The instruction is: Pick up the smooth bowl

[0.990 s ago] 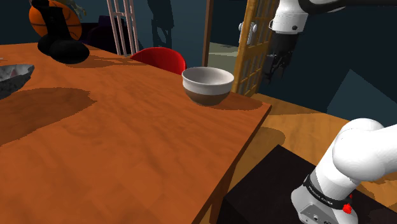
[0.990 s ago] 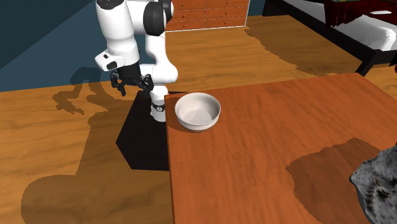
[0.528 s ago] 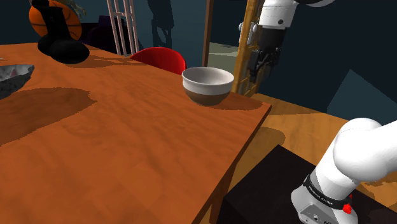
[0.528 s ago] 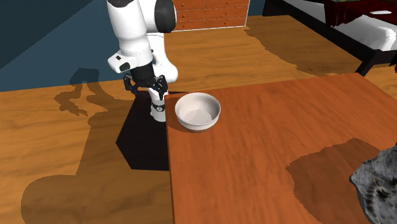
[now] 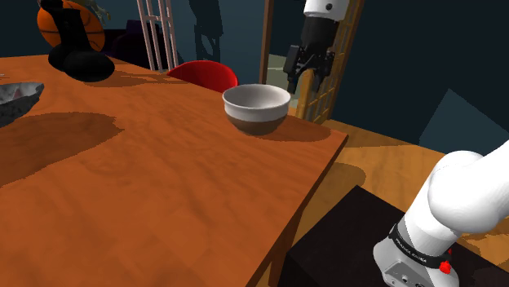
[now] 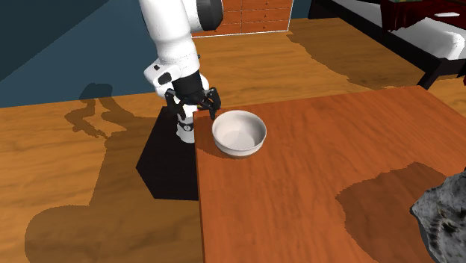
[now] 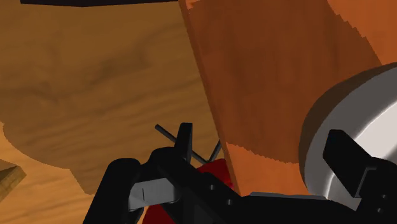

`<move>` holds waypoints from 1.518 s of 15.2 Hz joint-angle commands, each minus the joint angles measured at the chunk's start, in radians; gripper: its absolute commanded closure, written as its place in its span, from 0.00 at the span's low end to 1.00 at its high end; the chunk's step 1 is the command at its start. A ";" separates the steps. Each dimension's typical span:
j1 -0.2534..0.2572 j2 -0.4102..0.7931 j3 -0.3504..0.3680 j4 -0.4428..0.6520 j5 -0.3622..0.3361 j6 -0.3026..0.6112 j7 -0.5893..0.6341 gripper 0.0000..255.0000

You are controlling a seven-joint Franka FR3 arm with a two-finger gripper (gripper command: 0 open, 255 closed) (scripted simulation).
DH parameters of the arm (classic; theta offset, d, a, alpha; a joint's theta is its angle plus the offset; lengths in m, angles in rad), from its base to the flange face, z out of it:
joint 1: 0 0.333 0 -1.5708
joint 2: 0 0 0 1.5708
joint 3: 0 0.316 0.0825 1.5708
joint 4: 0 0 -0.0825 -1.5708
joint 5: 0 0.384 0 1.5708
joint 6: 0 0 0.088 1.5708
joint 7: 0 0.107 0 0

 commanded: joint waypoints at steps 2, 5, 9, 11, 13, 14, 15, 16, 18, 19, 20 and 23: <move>0.009 0.072 0.030 0.082 0.040 0.014 0.062 0.00; 0.010 0.061 0.033 0.033 0.043 0.053 0.055 0.00; 0.012 0.051 0.036 -0.030 0.048 0.104 0.046 0.00; 0.012 0.049 0.037 -0.039 0.049 0.112 0.045 0.00; 0.012 0.049 0.036 -0.037 0.048 0.109 0.044 1.00; 0.012 0.049 0.036 -0.037 0.048 0.110 0.044 1.00; 0.012 0.049 0.036 -0.037 0.048 0.110 0.044 1.00; 0.012 0.049 0.036 -0.037 0.048 0.109 0.045 1.00; 0.012 0.050 0.036 -0.036 0.048 0.109 0.045 1.00; 0.012 0.049 0.036 -0.036 0.048 0.108 0.045 1.00; 0.012 0.050 0.036 -0.035 0.048 0.108 0.045 1.00; 0.011 0.054 0.035 -0.008 0.046 0.086 0.050 1.00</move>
